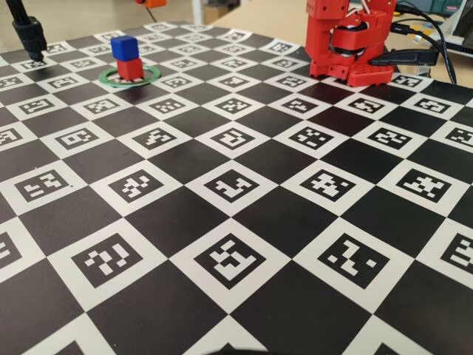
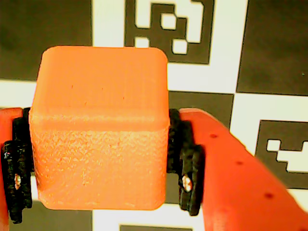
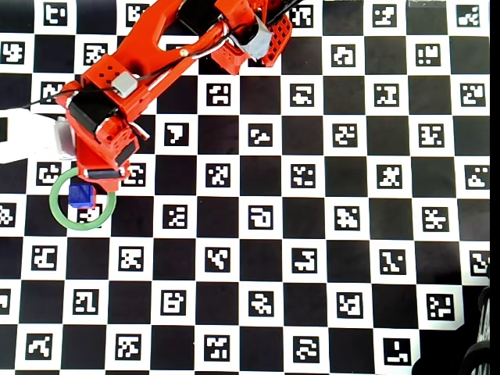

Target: Grab the red cube then put it in the green circle then put the blue cube on top and finally the orange cube on top

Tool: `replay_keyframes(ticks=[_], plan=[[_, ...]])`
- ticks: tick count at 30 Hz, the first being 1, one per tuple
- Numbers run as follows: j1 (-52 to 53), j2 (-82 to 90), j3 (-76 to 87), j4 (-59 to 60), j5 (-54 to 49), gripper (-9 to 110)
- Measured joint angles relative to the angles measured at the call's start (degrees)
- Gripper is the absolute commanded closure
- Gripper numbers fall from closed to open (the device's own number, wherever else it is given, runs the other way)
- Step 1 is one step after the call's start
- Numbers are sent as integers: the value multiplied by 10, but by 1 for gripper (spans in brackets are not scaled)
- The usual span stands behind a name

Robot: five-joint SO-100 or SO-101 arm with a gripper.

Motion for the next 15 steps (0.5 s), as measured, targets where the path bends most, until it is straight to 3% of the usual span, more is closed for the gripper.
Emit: replay_keyframes(ticks=[15], plan=[[4, -120, -140, 0, 49, 107]])
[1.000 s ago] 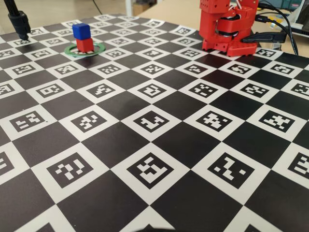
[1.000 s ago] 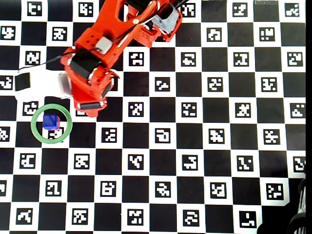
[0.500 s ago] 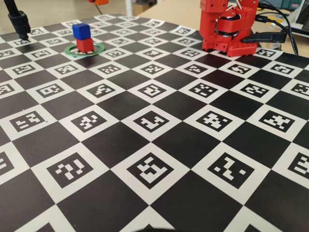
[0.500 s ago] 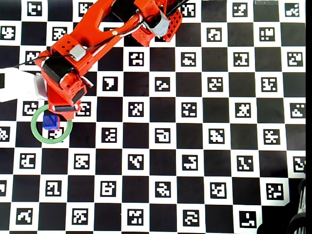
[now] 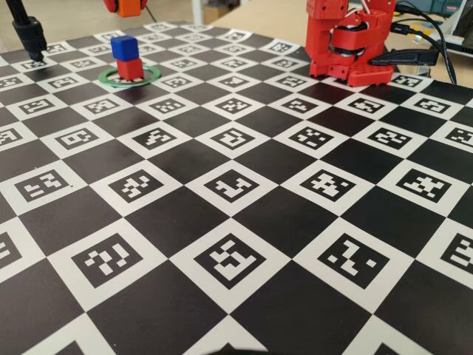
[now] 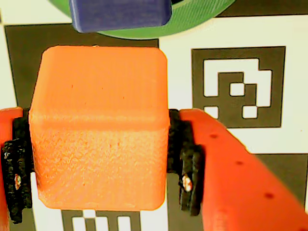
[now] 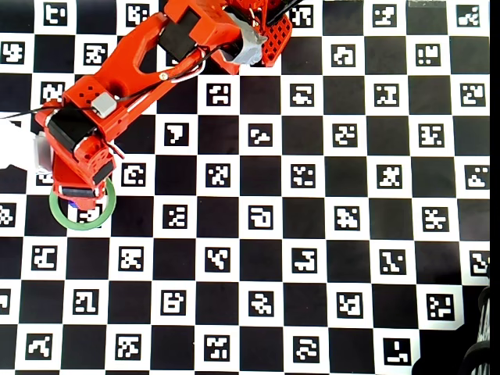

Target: Grab the red cube then put it in the green circle then put the blue cube on top and finally the orange cube on top

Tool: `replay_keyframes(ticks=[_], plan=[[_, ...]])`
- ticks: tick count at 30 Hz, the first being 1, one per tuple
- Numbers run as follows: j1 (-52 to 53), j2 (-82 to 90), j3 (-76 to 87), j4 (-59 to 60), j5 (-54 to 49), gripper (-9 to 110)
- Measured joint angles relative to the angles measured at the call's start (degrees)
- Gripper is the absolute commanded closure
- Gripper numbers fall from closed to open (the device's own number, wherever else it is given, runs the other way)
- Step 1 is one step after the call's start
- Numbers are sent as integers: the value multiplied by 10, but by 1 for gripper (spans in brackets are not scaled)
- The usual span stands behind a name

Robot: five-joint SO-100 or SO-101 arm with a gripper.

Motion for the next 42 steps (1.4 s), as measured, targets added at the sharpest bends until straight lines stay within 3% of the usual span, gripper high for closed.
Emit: replay_keyframes(ticks=[42], plan=[[33, -56, -52, 1, -37, 107]])
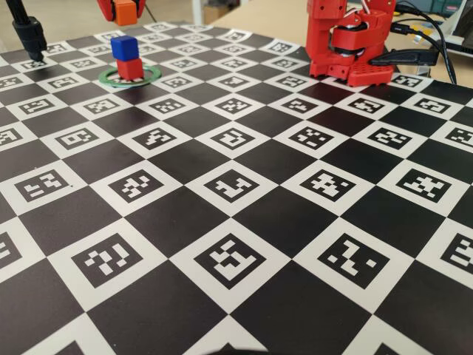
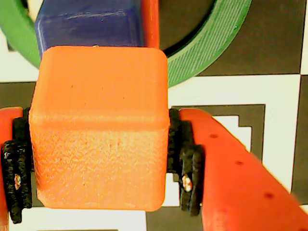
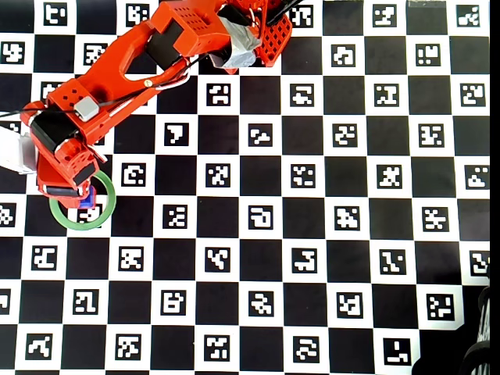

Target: Grab the red cube then put it in the green circle then put the blue cube on top and finally the orange cube on top

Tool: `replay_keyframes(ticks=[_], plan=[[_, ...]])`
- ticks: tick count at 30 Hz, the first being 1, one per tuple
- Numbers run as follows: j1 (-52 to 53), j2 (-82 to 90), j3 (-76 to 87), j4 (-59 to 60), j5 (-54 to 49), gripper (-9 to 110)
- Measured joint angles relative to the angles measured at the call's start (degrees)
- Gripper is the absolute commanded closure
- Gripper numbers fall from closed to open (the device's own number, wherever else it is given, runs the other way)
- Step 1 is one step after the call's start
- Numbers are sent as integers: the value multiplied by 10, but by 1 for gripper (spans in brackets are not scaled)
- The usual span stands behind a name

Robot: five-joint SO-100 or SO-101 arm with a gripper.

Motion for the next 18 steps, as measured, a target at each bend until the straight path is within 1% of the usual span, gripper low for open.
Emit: replay_keyframes(ticks=[18], plan=[[0, -22, -15, 0, 18, 107]])
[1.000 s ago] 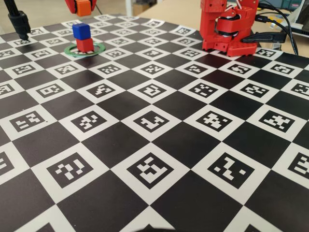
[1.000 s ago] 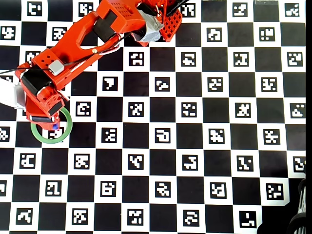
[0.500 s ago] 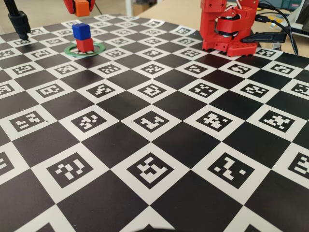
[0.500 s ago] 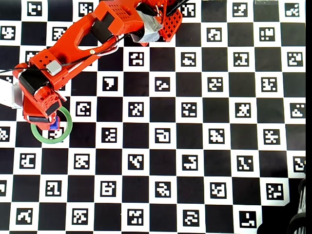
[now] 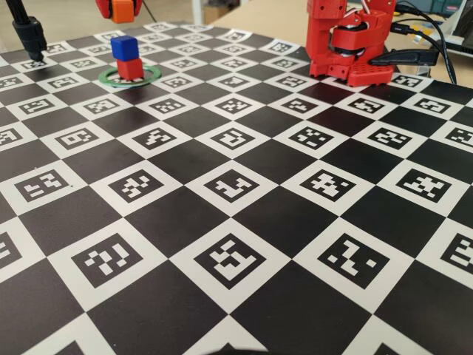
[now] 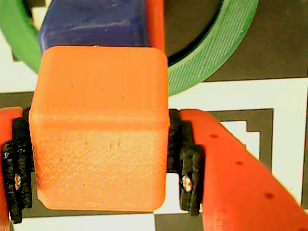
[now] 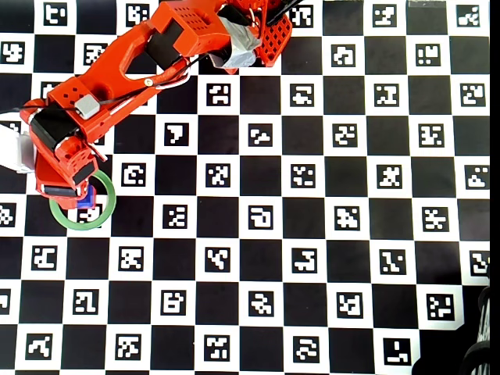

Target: Grab the red cube then put it in the green circle then put the blue cube on top and finally the orange cube on top

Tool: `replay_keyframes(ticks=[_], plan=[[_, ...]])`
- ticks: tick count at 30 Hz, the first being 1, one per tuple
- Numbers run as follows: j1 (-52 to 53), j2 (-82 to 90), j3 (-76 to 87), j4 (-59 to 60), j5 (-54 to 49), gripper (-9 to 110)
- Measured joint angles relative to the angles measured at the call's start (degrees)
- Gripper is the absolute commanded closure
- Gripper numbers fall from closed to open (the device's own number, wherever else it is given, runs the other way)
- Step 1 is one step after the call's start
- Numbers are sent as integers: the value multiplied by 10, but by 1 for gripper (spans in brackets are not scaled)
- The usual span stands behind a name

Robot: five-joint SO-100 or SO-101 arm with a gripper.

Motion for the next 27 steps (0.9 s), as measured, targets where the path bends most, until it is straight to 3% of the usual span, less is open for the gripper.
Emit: replay_keyframes(ticks=[27], plan=[[-13, -13, -5, 0, 15, 107]])
